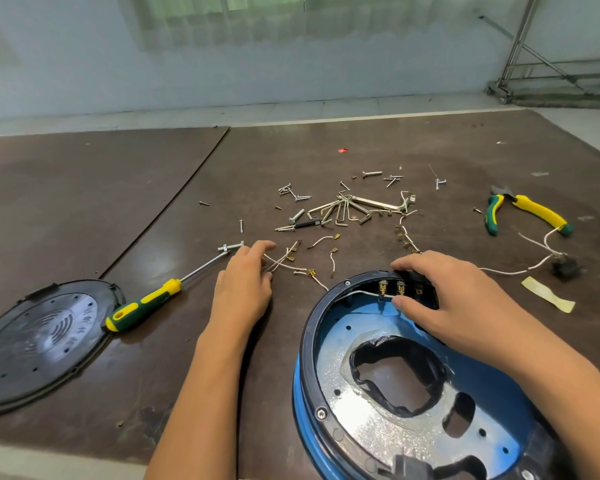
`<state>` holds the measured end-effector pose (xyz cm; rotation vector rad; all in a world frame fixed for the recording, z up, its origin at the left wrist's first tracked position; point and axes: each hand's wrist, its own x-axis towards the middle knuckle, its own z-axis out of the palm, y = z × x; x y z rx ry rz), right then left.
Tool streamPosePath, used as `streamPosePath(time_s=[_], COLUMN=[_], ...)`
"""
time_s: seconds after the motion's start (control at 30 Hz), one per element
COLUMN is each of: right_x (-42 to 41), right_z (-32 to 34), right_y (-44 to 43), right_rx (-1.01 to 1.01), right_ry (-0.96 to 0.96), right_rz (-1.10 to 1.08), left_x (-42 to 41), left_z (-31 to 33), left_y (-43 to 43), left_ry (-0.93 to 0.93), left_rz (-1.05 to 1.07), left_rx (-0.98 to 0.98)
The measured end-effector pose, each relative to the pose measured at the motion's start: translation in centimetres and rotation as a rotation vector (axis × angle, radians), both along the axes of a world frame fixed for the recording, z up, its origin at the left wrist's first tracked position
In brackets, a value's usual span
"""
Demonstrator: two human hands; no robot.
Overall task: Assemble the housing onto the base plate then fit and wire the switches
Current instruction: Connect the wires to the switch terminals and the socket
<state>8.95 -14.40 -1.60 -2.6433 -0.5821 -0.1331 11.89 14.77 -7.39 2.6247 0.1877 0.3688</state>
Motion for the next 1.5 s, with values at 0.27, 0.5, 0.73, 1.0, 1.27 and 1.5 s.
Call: streamPosePath(time_s=[0.27,0.5,0.73,1.0,1.27,1.5], right_x=[0.0,0.0,0.0,0.1,0.2,0.3], right_z=[0.1,0.0,0.0,-0.1,-0.3,-0.5], right_y=[0.0,-0.1,-0.1,-0.1,-0.2,-0.3], right_rx=[-0.001,-0.001,-0.003,-0.002,-0.002,-0.002], right_ry=[0.001,-0.002,-0.004,-0.011,-0.013,-0.021], right_rz=[0.001,0.008,0.011,0.017,0.025,0.028], left_x=[0.7,0.7,0.6,0.3,0.1,0.3], left_z=[-0.3,-0.2,0.1,0.7,1.3,0.6], left_y=[0.3,0.5,-0.5,-0.5,-2.7,-2.4], left_ry=[0.001,-0.030,0.036,-0.127,-0.034,0.054], left_rz=[0.056,0.046,-0.037,0.043,-0.038,0.077], left_rx=[-0.128,-0.103,0.163,-0.066,0.093,0.054])
